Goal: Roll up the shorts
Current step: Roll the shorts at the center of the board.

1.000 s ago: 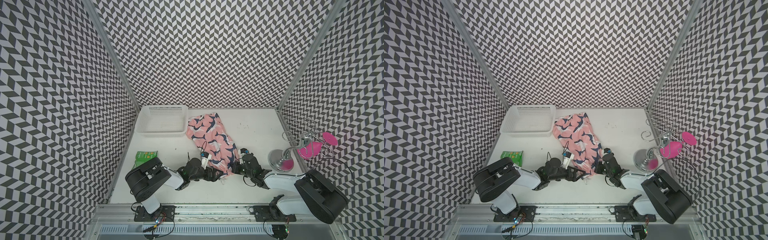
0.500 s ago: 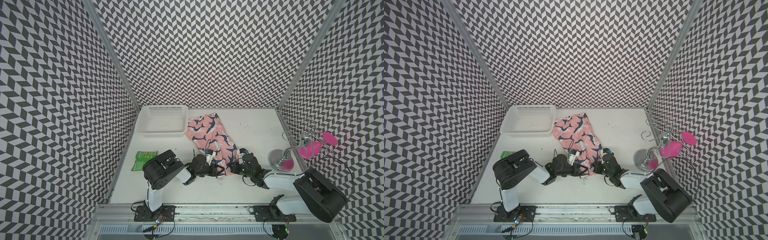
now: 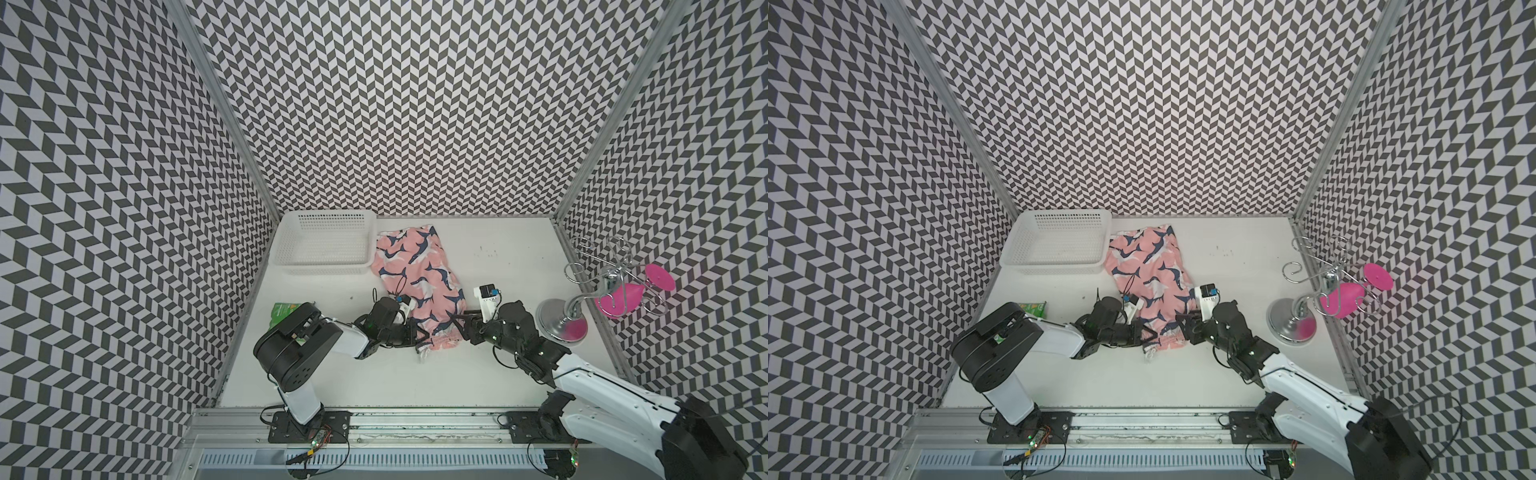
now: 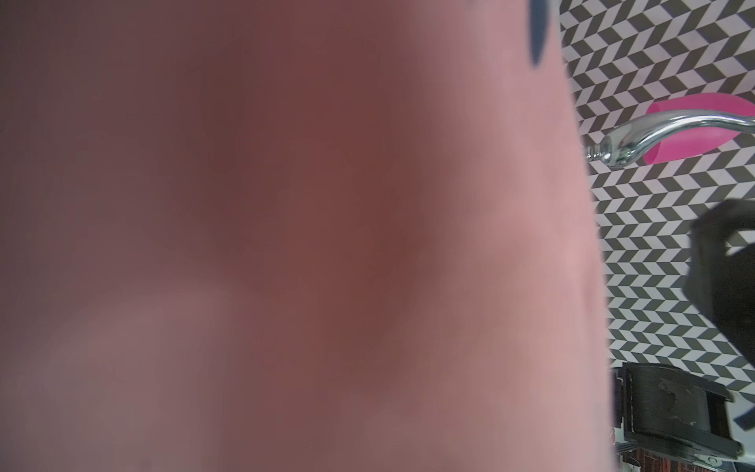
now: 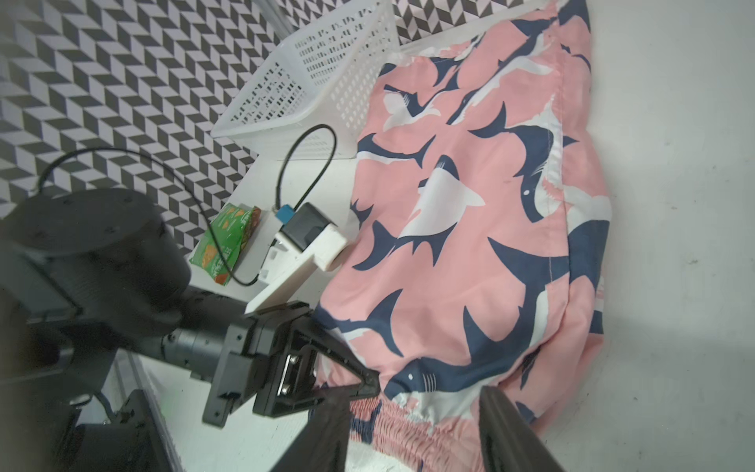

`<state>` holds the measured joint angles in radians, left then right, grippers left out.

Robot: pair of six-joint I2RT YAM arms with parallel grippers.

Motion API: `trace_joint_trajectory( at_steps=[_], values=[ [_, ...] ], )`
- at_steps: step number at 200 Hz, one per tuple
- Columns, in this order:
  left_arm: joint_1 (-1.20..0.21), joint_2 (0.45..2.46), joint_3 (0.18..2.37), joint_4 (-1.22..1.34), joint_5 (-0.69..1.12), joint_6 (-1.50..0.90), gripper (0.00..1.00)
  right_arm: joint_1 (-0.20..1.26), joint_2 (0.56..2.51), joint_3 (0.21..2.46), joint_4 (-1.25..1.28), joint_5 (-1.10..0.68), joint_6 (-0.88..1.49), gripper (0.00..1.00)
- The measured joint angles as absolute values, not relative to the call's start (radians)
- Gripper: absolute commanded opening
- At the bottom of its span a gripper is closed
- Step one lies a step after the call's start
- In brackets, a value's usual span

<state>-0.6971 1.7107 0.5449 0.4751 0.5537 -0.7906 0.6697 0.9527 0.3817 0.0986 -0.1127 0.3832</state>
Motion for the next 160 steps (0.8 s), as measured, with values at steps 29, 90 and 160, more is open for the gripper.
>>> trace_joint_trajectory(
  at_steps=[29,90,160],
  values=[
    [-0.653,1.678,0.577,0.347,0.582,-0.734,0.00,0.781,0.909,0.374,0.075,-0.039,0.290,0.63],
    [-0.498,1.550,0.500,0.248,0.654,-0.720,0.00,1.132,1.035,0.373,0.170,0.180,0.010,0.86],
    [-0.422,1.464,0.430,0.279,0.767,-0.781,0.00,1.179,1.279,0.475,0.220,0.332,-0.426,0.86]
  ],
)
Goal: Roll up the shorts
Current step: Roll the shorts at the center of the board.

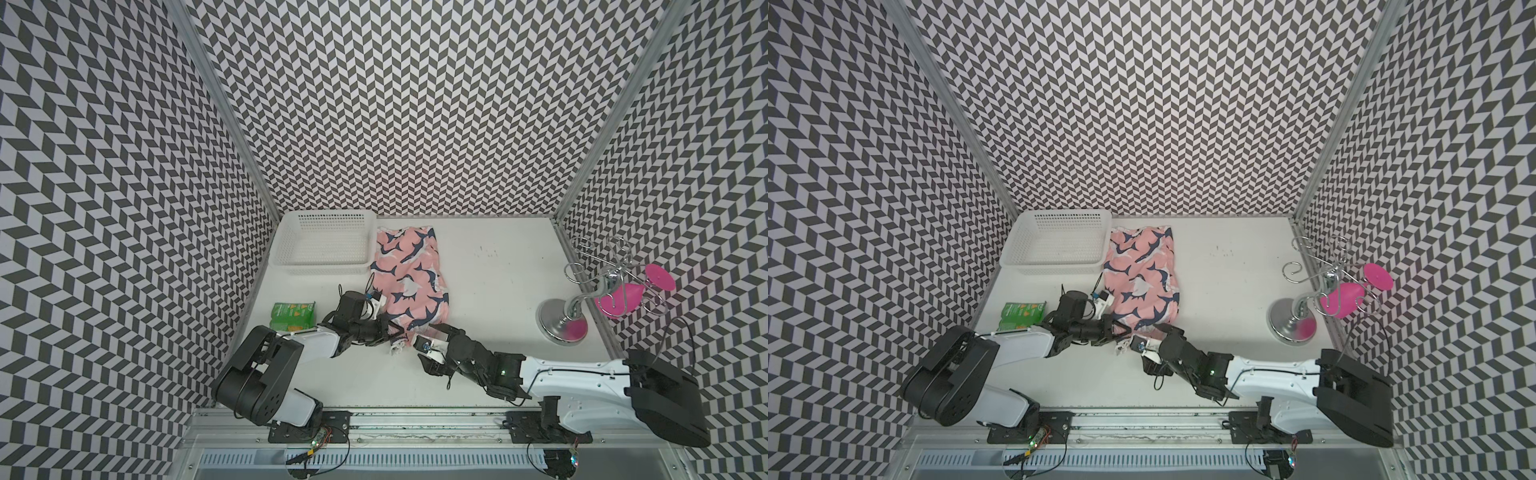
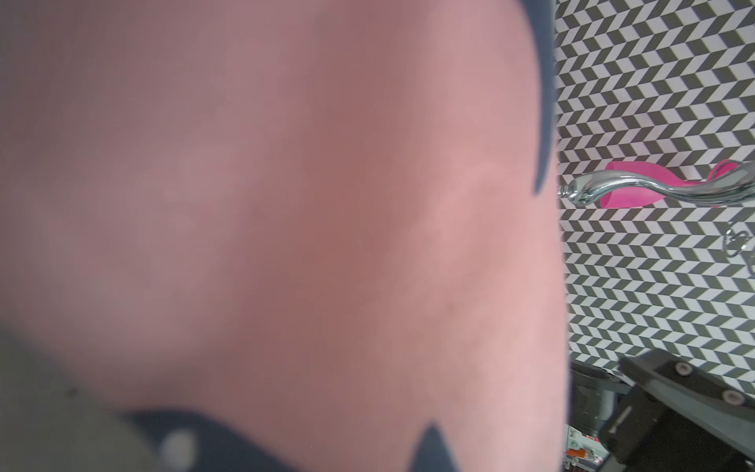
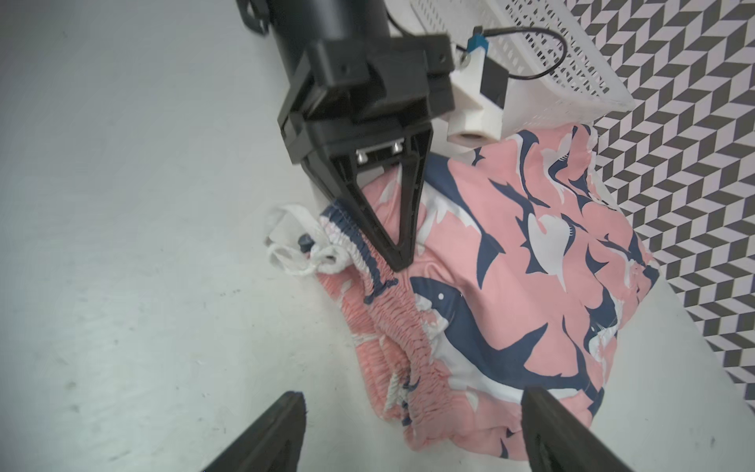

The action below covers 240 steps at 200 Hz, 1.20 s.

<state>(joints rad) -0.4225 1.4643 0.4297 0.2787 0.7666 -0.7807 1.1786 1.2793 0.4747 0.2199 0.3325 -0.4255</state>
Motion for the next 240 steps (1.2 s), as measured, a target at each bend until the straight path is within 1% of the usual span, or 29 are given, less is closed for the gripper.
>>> trace_joint_trajectory(
  at_steps=[52,81,120,160,171,190,201,231,234,240],
  values=[
    [-0.410,1.493,0.412,0.356,0.840,-0.842,0.00,1.238,1.414,0.426,0.332,0.419,-0.551,0.86],
    [-0.410,1.494,0.403,0.389,0.859,-0.869,0.00,1.253,1.477,0.423,0.431,0.434,-0.564,0.86],
    [-0.398,1.494,0.390,0.430,0.875,-0.905,0.00,1.268,1.614,0.455,0.538,0.463,-0.557,0.84],
    [-0.392,1.494,0.383,0.445,0.886,-0.919,0.00,1.268,1.753,0.500,0.704,0.594,-0.568,0.83],
    [-0.392,1.494,0.381,0.450,0.886,-0.924,0.00,1.267,1.776,0.502,0.742,0.628,-0.576,0.81],
    [-0.392,1.494,0.373,0.458,0.889,-0.934,0.00,1.264,1.800,0.502,0.781,0.667,-0.589,0.71],
    [-0.392,1.494,0.369,0.461,0.889,-0.938,0.00,1.259,1.805,0.502,0.798,0.677,-0.600,0.68],
    [-0.392,1.494,0.364,0.474,0.889,-0.941,0.00,1.237,1.806,0.496,0.855,0.671,-0.640,0.67],
    [-0.392,1.494,0.363,0.476,0.890,-0.941,0.00,1.234,1.807,0.496,0.861,0.669,-0.644,0.66],
    [-0.392,1.494,0.360,0.479,0.890,-0.941,0.00,1.227,1.808,0.496,0.869,0.664,-0.651,0.58]
  ],
)
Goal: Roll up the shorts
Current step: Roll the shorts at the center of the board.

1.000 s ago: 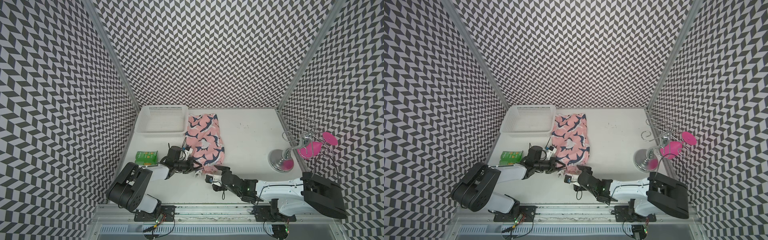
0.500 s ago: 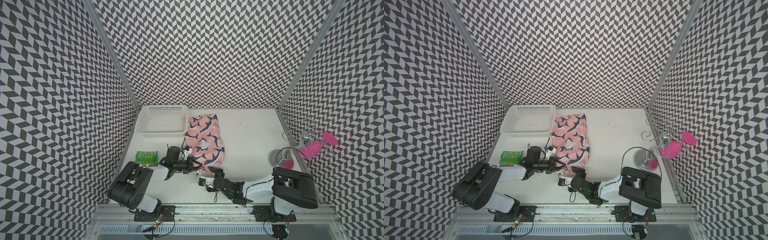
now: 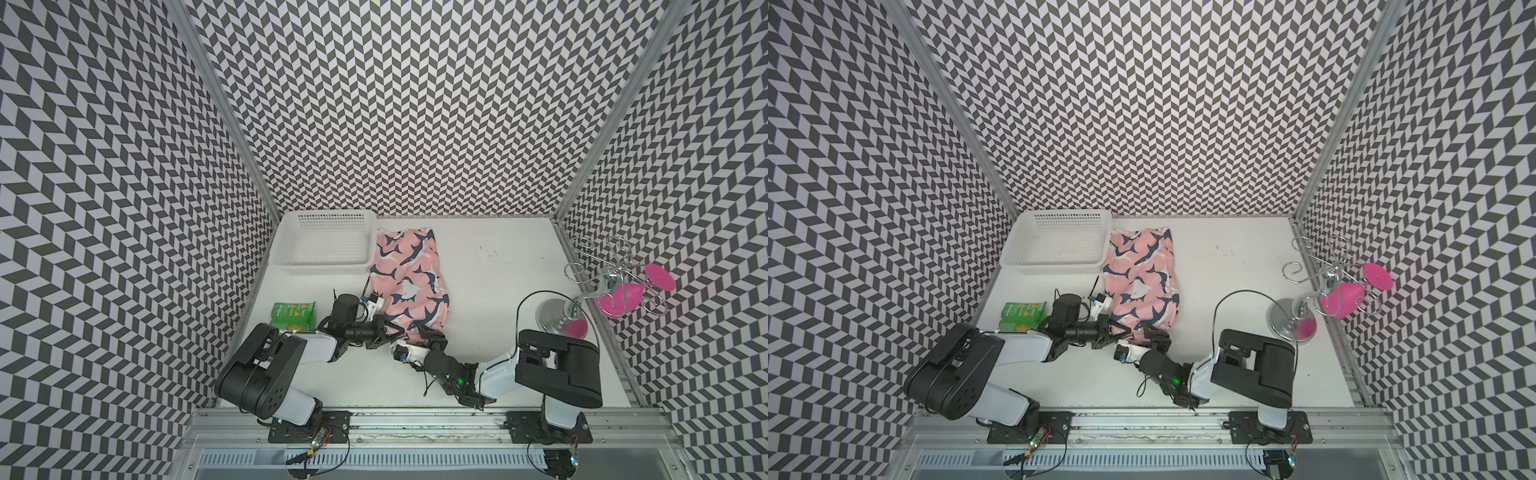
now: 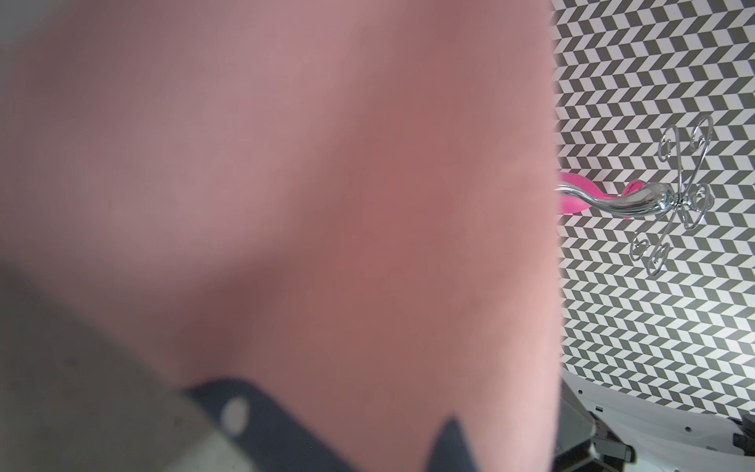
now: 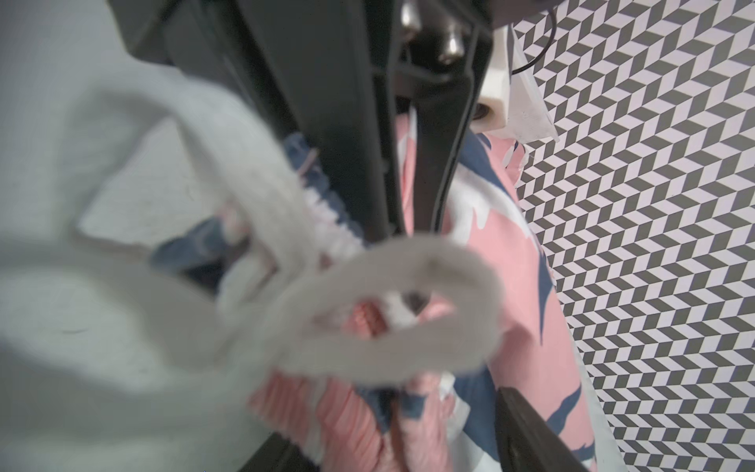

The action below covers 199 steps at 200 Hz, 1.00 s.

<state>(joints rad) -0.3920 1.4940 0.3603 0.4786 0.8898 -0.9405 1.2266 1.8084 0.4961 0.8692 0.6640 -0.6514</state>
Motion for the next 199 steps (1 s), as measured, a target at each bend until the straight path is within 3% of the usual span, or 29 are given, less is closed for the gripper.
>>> trace_joint_trajectory(
  at_steps=[32,51,61,81,108,163,199],
  values=[
    [-0.391,1.494,0.349,0.484,0.893,-0.944,0.00,1.207,1.821,0.496,0.877,0.638,-0.698,0.23],
    [-0.389,1.492,0.347,0.484,0.893,-0.944,0.00,1.206,1.820,0.503,0.843,0.623,-0.710,0.06],
    [-0.387,1.491,0.347,0.483,0.892,-0.944,0.20,1.205,1.815,0.507,0.815,0.609,-0.706,0.00],
    [-0.376,1.477,0.345,0.466,0.889,-0.947,0.51,1.202,1.776,0.534,0.692,0.572,-0.689,0.00],
    [-0.331,1.384,0.344,0.369,0.844,-0.927,0.69,1.192,1.688,0.594,0.478,0.472,-0.641,0.00],
    [-0.215,0.994,0.352,0.115,0.625,-0.859,0.73,1.187,1.634,0.762,0.072,0.213,-0.551,0.00],
    [-0.215,0.879,0.376,-0.057,0.505,-0.815,0.72,1.148,1.724,0.954,-0.177,0.015,-0.487,0.00]
  ],
)
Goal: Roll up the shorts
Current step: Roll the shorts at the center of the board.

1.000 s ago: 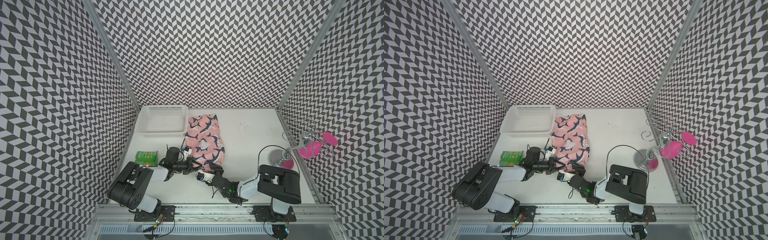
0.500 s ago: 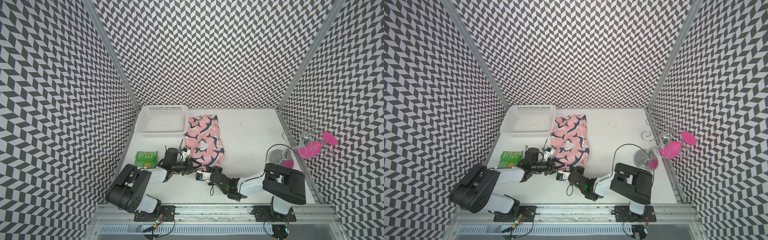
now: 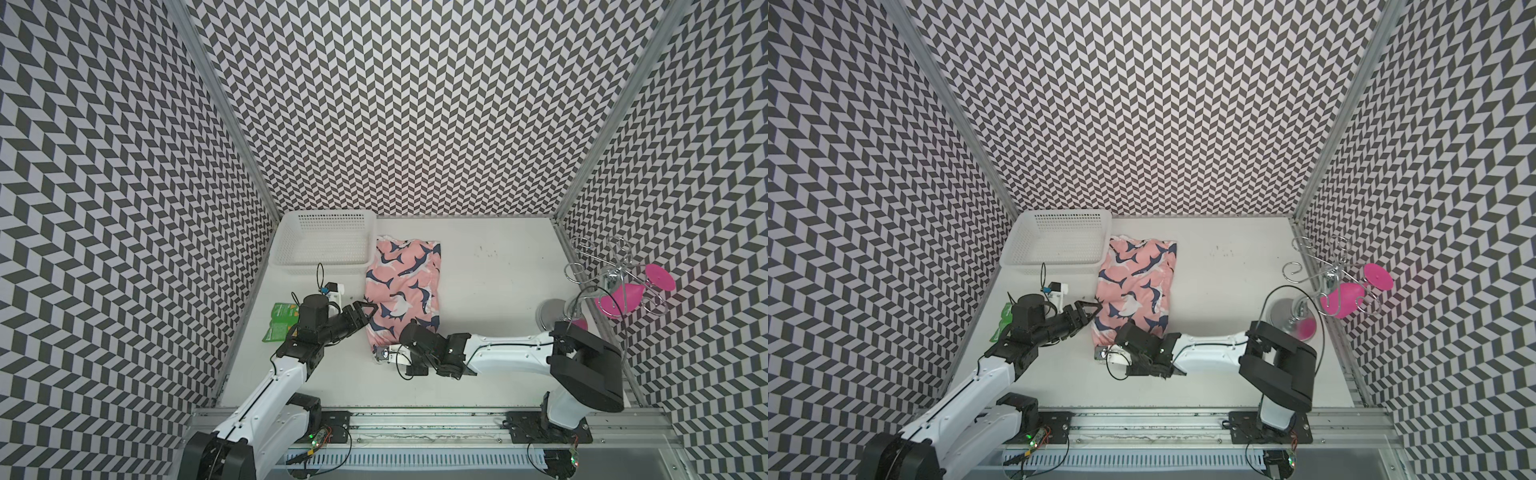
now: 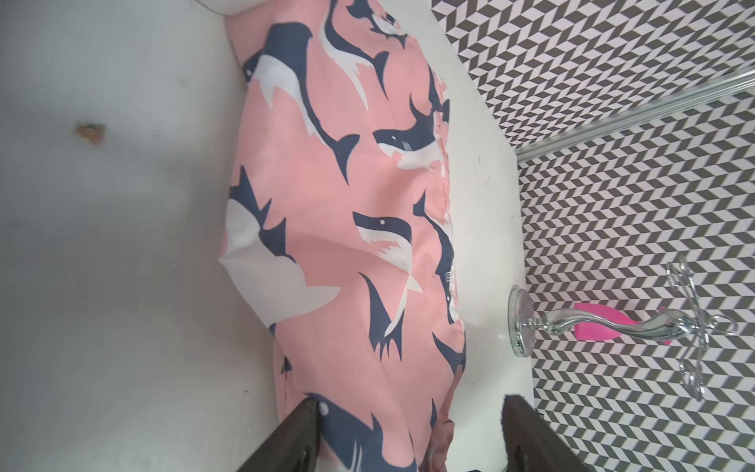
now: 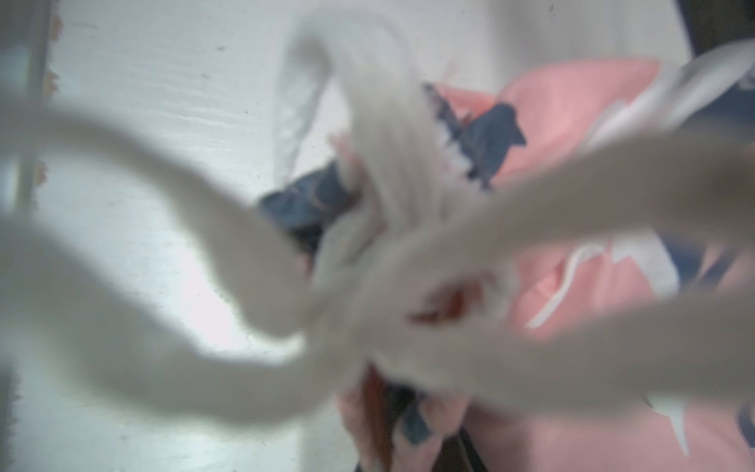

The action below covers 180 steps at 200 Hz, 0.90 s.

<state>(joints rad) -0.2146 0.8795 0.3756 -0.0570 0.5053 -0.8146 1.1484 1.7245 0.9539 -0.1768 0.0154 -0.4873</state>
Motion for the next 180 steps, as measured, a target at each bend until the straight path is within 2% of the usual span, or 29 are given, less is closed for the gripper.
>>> trace_joint_trajectory(
  at_steps=[37,80,110,145,180],
  values=[
    [-0.215,0.783,0.375,-0.177,0.436,-0.804,0.69,1.049,1.835,1.132,-0.389,-0.188,-0.428,0.00],
    [-0.216,0.668,0.374,-0.258,0.380,-0.806,0.73,0.919,1.933,1.278,-0.542,-0.468,-0.378,0.00],
    [-0.233,0.665,0.373,-0.266,0.359,-0.808,0.78,0.849,2.015,1.350,-0.600,-0.638,-0.360,0.00],
    [-0.383,0.693,0.308,-0.220,0.311,-0.842,0.83,0.772,2.142,1.416,-0.635,-0.839,-0.351,0.00],
    [-0.540,0.693,0.151,-0.094,0.237,-0.923,0.87,0.739,2.201,1.451,-0.660,-0.944,-0.349,0.00]
  ],
)
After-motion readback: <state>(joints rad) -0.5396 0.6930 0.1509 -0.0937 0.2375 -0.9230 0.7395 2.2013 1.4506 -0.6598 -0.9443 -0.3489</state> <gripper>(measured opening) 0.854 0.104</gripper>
